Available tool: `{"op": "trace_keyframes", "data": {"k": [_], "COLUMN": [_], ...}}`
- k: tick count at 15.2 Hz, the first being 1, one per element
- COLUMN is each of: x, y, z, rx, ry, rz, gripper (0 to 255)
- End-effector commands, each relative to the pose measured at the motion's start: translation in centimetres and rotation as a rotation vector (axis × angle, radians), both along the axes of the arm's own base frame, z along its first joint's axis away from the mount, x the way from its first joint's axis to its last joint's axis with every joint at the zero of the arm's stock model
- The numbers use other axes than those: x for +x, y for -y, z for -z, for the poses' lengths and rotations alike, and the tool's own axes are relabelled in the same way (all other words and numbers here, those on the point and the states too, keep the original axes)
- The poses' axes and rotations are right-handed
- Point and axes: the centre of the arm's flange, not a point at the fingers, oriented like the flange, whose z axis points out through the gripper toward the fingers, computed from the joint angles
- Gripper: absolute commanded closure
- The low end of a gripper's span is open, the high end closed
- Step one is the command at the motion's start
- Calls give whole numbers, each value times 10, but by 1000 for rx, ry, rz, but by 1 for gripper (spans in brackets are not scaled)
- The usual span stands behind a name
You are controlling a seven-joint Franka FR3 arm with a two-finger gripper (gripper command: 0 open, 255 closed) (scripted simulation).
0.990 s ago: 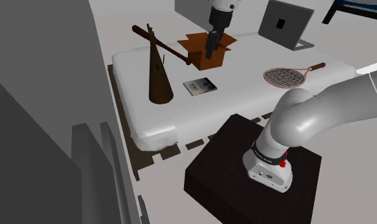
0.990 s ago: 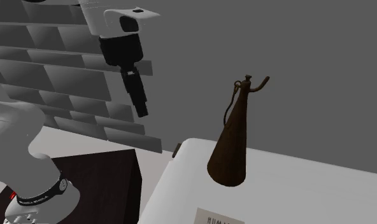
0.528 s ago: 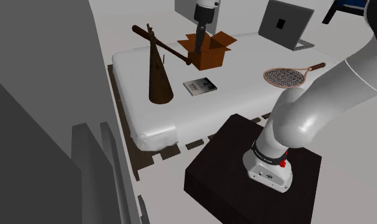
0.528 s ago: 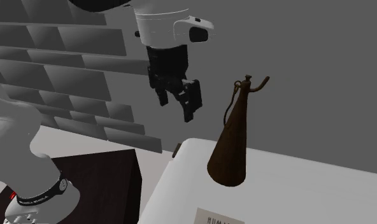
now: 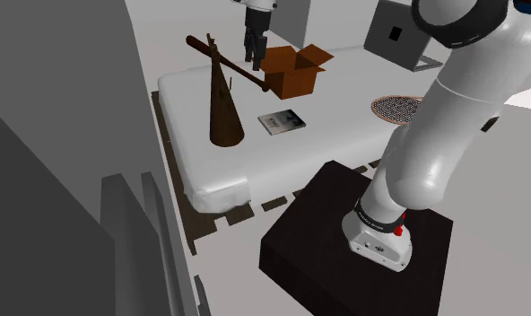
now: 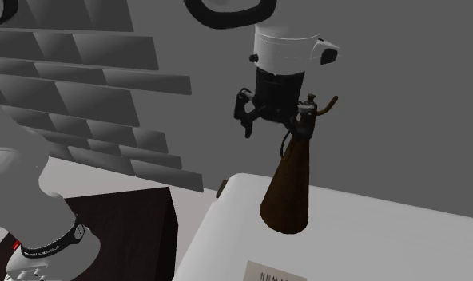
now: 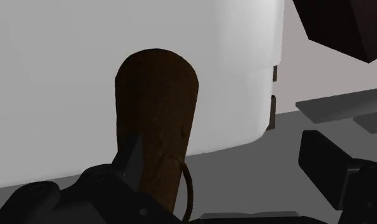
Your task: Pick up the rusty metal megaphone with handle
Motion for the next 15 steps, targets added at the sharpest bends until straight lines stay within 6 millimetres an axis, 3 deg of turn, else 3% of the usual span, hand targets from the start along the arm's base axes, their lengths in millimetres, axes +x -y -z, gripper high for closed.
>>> {"op": "trace_keyframes", "data": {"k": [1,5,14,15], "x": [28,79,79,80], "y": [-5,-25,-25,-25], "z": [6,14,54,54], "rx": [16,46,46,46], "ry": [2,1,1,1], "rz": [-108,-299,-299,-299], "gripper": [0,0,0,255]}}
